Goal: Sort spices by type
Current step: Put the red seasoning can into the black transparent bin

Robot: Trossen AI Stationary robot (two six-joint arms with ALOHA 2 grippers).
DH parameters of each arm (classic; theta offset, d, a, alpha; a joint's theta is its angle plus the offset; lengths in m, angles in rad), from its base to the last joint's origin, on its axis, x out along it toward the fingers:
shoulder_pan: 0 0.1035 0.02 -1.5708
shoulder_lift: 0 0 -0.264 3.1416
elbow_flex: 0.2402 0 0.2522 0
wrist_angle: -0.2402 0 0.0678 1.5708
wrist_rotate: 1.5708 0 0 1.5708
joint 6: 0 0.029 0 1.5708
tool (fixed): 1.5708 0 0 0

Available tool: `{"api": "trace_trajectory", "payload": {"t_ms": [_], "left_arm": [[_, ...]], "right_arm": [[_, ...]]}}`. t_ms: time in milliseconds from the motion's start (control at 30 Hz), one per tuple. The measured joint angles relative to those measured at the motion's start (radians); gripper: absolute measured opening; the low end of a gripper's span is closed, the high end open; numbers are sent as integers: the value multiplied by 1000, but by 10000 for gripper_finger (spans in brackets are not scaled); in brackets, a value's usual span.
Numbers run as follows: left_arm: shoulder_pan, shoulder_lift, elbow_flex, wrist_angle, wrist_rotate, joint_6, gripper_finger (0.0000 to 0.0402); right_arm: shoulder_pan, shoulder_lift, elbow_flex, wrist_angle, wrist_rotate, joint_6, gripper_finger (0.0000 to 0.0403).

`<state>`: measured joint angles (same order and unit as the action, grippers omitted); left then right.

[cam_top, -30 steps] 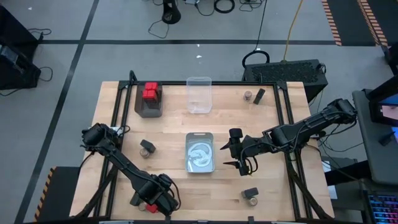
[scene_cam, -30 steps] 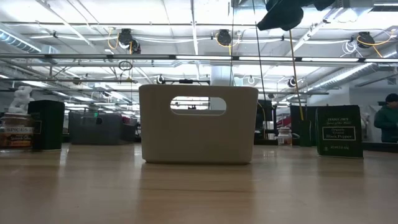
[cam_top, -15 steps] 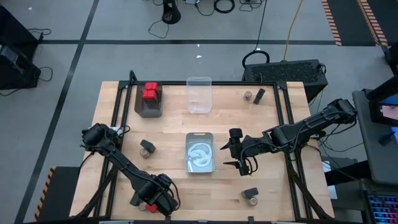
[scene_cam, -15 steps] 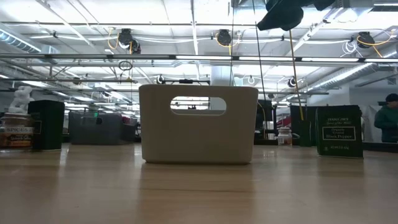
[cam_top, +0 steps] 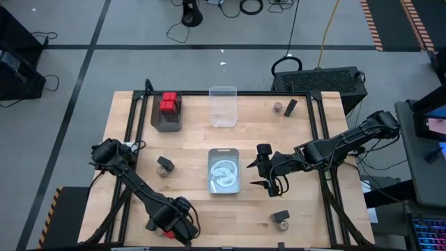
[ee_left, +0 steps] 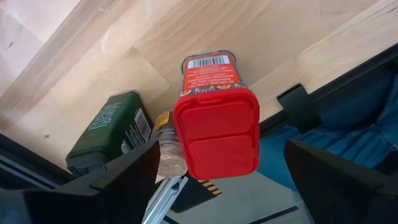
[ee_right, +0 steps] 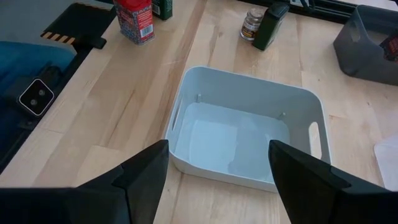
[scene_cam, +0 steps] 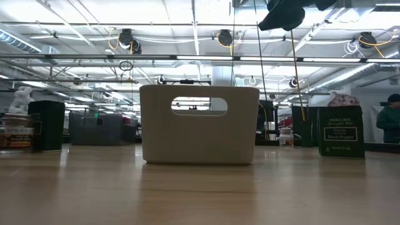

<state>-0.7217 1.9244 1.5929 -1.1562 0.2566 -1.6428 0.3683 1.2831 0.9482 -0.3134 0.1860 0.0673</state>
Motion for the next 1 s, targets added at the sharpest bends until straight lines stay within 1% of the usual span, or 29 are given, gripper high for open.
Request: {"api": "trace_trajectory", "payload": {"t_ms": [167, 267, 467, 833, 1000], "left_arm": [[-2, -1, -41, 64, 1, -1, 348], [-5, -1, -70, 111, 24, -1, 348], [-10, -1, -83, 108, 28, -2, 348], [-14, -1, -83, 109, -24, -2, 348], [-14, -1, -83, 109, -26, -2, 348]], "right_arm": [[0, 0, 0, 0, -2, 0, 258], [0, 0, 0, -3, -2, 12, 258], [0, 0, 0, -4, -3, 18, 258], [0, 0, 0, -3, -4, 18, 258], [0, 0, 0, -3, -4, 18, 258]]}}
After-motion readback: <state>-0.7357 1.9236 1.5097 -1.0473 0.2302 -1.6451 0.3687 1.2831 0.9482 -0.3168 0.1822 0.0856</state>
